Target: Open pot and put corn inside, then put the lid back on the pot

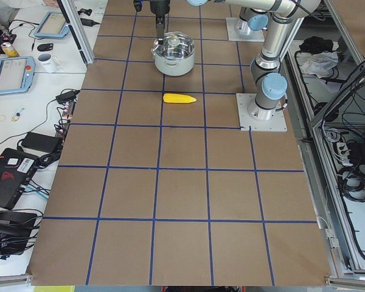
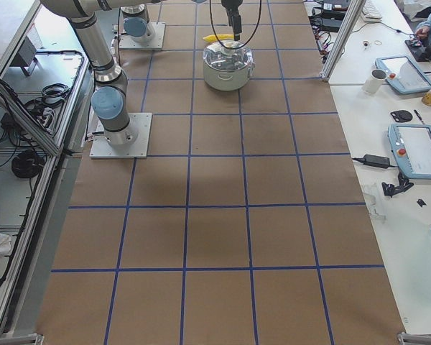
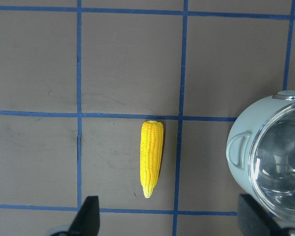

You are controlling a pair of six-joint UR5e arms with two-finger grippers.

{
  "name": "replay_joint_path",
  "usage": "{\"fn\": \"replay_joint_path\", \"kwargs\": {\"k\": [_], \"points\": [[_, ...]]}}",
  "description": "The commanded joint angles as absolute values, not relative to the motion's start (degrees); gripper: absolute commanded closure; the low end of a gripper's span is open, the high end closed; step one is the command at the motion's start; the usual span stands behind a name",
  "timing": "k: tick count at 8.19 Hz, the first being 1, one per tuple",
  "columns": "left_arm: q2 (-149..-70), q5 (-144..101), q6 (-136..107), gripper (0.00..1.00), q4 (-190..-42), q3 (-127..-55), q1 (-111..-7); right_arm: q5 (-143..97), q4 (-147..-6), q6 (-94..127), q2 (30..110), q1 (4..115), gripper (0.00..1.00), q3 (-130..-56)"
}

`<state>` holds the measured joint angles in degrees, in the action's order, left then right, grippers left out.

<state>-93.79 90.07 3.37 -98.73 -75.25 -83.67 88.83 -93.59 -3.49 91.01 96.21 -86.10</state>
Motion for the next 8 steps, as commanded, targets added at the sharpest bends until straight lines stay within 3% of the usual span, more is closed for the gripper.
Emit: {"fn": "replay_joint_path", "kwargs": {"k": [1,4,8], "points": [[-94.3,90.0,3.34,0.0,-98.61,-75.41,-83.32,88.51,-92.91,-3.52,91.05,92.32,0.0,-86.13],[-95.36,88.95,3.25,0.0,-98.53,-76.37,-83.15,90.09,-91.58,-2.82,91.23,90.35,0.0,-86.22],[-96.5,89.03,4.04,0.0,-90.11,-88.65,-82.71,89.91,-95.33,9.46,86.59,97.95,0.0,-85.08]]}}
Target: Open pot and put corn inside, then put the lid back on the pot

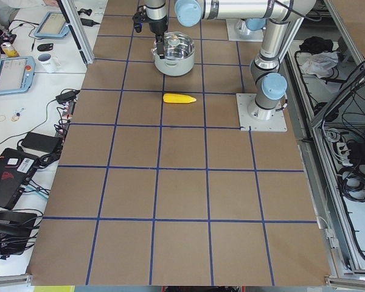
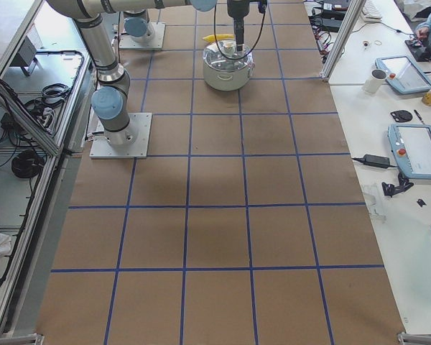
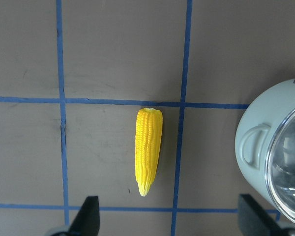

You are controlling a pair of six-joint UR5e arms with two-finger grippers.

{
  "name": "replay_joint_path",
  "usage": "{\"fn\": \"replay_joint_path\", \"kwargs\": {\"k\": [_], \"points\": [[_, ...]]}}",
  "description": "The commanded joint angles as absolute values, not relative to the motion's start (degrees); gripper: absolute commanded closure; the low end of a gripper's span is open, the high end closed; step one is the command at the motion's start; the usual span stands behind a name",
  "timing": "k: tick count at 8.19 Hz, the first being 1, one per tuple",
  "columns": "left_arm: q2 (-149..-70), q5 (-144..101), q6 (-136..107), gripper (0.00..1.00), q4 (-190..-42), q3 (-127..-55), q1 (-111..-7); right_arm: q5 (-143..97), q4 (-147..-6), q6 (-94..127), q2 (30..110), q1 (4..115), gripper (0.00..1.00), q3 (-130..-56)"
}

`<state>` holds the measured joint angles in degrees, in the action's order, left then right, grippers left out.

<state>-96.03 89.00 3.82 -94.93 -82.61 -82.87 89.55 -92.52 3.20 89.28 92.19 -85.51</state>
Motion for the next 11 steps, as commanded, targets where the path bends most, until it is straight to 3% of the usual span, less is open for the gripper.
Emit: {"fn": "replay_joint_path", "kwargs": {"k": [1,5,8,11], "points": [[-97.81,88.95,4.04,0.0,-88.7,-91.03,-82.71,91.22,-98.67,15.93,83.96,101.83,0.0,-85.08],[-99.14,89.73,10.17,0.0,-84.32,-98.5,-82.53,91.67,-110.56,31.1,70.69,116.17,0.0,-85.43],[-99.14,89.3,11.6,0.0,-78.58,-105.1,-82.35,91.49,-111.09,33.4,70.14,116.72,0.0,-86.83],[-99.14,89.3,19.77,0.0,-78.05,-107.13,-82.35,92.2,-110.83,33.49,70.31,116.72,0.0,-88.24]]}}
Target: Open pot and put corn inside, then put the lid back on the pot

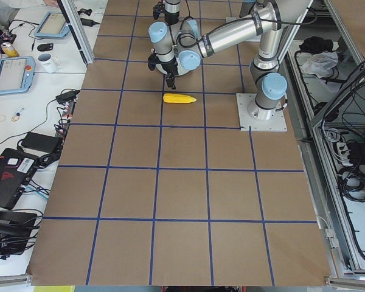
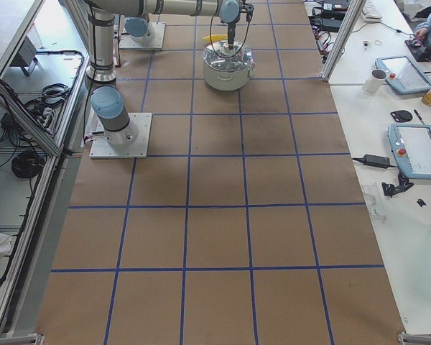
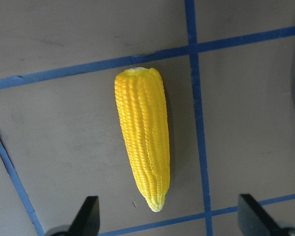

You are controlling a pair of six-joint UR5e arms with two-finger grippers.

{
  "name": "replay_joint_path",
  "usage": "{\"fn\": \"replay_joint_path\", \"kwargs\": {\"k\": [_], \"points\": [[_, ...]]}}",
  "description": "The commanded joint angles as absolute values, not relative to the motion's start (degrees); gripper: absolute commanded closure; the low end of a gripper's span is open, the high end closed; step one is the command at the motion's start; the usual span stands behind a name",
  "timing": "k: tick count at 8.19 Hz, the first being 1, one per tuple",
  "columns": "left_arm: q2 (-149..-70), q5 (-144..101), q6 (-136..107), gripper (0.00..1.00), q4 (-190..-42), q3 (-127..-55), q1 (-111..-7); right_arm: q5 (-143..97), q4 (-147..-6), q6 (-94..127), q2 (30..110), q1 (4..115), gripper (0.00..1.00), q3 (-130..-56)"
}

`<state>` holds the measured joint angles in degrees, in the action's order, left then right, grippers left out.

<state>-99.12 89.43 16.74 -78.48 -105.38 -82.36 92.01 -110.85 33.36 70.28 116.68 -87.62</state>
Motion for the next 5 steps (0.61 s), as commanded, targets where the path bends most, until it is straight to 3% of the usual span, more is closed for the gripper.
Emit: {"fn": "replay_joint_path", "kwargs": {"k": [1,2,3,4,5], "points": [[-99.23,89.47,19.95,0.0,-76.74,-108.27,-82.35,91.76,-110.83,33.49,70.31,116.72,0.0,-88.24],[-99.66,89.39,19.86,0.0,-76.29,-108.8,-82.35,92.02,-110.66,32.09,70.31,116.72,0.2,-88.33],[-100.63,89.12,19.78,0.0,-75.68,-108.81,-82.35,91.67,-108.57,31.82,70.49,116.63,0.7,-88.24],[-101.77,89.12,19.86,0.0,-75.41,-108.81,-82.35,91.5,-107.24,31.12,70.58,116.46,0.96,-88.24],[-102.56,89.12,19.86,0.0,-74.98,-108.81,-82.27,92.1,-106.97,29.9,70.84,116.28,1.0,-88.24]]}}
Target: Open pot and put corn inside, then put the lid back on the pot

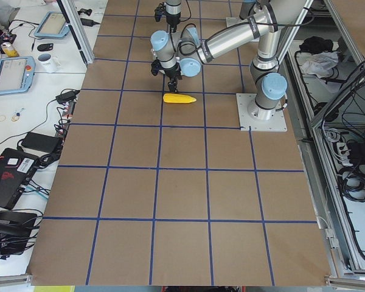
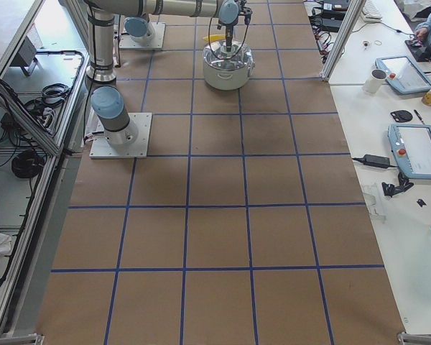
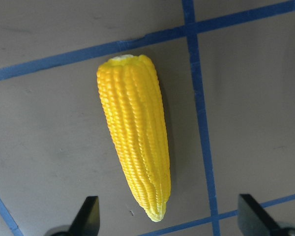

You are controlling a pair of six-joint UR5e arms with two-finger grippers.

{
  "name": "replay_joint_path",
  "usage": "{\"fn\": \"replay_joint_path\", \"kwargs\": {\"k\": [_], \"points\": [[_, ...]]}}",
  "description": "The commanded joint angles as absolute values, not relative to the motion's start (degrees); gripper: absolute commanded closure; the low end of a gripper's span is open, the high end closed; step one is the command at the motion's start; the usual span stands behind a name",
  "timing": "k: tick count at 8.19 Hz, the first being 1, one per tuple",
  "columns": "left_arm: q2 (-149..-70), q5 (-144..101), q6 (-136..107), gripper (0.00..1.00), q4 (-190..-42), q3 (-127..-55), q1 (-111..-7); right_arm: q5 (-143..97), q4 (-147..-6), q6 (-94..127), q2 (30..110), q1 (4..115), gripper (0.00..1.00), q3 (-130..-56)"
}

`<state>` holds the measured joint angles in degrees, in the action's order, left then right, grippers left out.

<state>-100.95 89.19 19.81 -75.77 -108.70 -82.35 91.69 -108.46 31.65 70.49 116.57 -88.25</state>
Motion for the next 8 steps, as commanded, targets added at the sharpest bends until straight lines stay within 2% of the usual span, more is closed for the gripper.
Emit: {"fn": "replay_joint_path", "kwargs": {"k": [1,4,8], "points": [[-102.92,89.21,19.86,0.0,-74.19,-108.9,-82.27,92.11,-106.7,29.88,71.01,116.28,1.0,-88.16],[-106.33,89.21,20.65,0.0,-70.15,-109.51,-82.27,91.32,-102.95,27.44,74.59,114.1,1.0,-85.0],[-108.63,89.21,20.65,0.0,-66.8,-110.92,-82.27,89.21,-91.06,1.38,85.15,94.0,1.0,-83.58]]}}
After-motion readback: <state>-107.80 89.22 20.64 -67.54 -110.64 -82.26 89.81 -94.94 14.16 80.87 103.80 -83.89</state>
